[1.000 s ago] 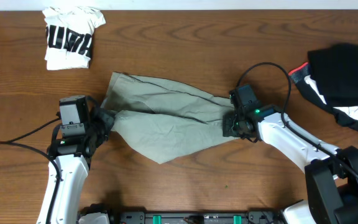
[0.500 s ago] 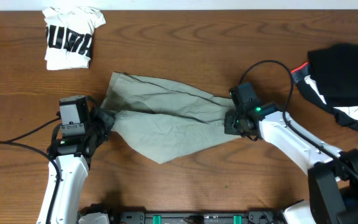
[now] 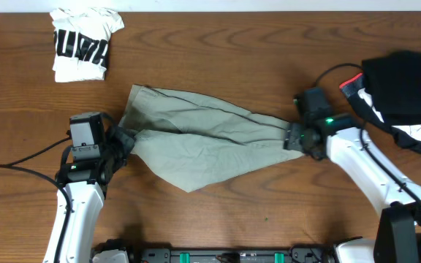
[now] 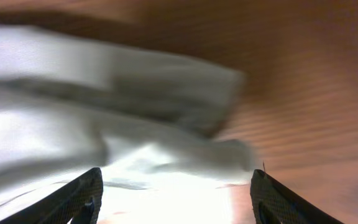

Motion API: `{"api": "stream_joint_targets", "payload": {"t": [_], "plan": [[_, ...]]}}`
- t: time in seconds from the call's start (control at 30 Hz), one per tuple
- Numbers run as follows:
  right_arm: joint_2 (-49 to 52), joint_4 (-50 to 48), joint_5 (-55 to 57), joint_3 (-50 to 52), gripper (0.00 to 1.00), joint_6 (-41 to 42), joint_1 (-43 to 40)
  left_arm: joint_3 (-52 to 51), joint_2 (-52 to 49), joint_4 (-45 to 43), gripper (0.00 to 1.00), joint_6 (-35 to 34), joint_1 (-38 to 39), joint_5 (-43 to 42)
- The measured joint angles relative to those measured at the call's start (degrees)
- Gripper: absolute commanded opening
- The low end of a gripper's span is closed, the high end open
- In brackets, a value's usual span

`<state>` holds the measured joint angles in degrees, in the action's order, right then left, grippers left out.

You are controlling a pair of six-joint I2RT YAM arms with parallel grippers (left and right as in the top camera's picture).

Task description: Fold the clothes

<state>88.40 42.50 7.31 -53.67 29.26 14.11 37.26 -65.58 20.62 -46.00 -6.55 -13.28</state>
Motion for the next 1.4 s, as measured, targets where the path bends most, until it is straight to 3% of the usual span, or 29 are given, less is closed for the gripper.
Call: {"api": "stream_joint_targets", "payload": {"t": [0.2, 0.6, 0.63, 0.73, 0.83, 1.2, 1.4], "plan": [[0.0, 0.4, -3.0, 0.0, 0.7, -3.1, -6.0, 0.0, 0.0, 0.0, 0.07, 0.0, 0.0, 0.0], [0.0, -6.6, -11.0, 5.5, 0.67, -4.9, -6.4, 0.0, 0.0, 0.0, 0.07, 0.0, 0.0, 0.0], [0.0, -7.0, -11.3, 6.1, 0.63, -4.9, -6.4, 0.0, 0.0, 0.0, 0.07, 0.0, 0.0, 0.0], [0.0, -7.9, -12.3, 7.4, 0.27, -5.2, -6.4, 0.0, 0.0, 0.0, 0.07, 0.0, 0.0, 0.0], [0.0, -8.5, -13.0, 7.7, 0.02, -4.5, -6.4, 0.0, 0.0, 0.0, 0.07, 0.0, 0.0, 0.0], [-0.4, -8.2, -15.2, 6.6, 0.01, -2.4, -6.4, 0.0, 0.0, 0.0, 0.06, 0.0, 0.0, -0.4], [-5.9, -6.4, -16.3, 2.0, 0.01, -2.0, -6.4, 0.0, 1.1, 0.0, 0.06, -0.1, 0.0, -1.8]]}}
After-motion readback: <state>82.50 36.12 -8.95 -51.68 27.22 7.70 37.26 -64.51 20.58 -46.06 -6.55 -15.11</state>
